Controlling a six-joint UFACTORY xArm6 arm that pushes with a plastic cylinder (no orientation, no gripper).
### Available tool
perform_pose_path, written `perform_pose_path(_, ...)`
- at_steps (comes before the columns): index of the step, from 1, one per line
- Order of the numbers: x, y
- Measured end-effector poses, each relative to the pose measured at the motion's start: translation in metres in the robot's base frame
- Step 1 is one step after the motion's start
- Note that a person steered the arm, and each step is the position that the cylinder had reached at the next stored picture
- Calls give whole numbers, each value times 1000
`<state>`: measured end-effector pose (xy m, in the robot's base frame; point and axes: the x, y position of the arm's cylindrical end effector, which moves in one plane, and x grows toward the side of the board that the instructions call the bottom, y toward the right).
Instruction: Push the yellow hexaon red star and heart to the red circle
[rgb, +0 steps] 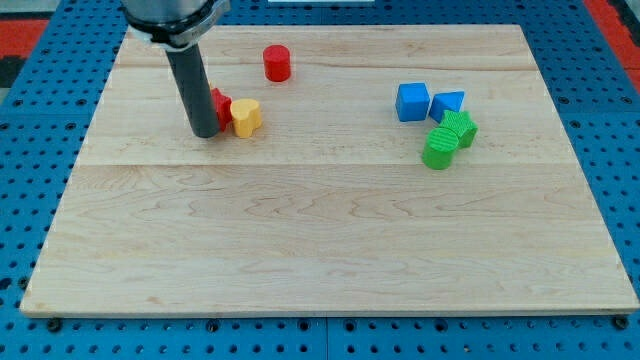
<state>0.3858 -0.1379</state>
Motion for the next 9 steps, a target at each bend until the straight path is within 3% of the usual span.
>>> perform_pose_path(1,-10,-2)
perform_pose_path(2,-9,-58)
perform_pose_path(3,-27,-39)
perform_pose_path(4,-28,41)
perform_pose_path(6,-39,-70)
perform_pose_path(7,-65,11)
perform_pose_path(8,-37,-77)
perform_pose_path(9,39,-57)
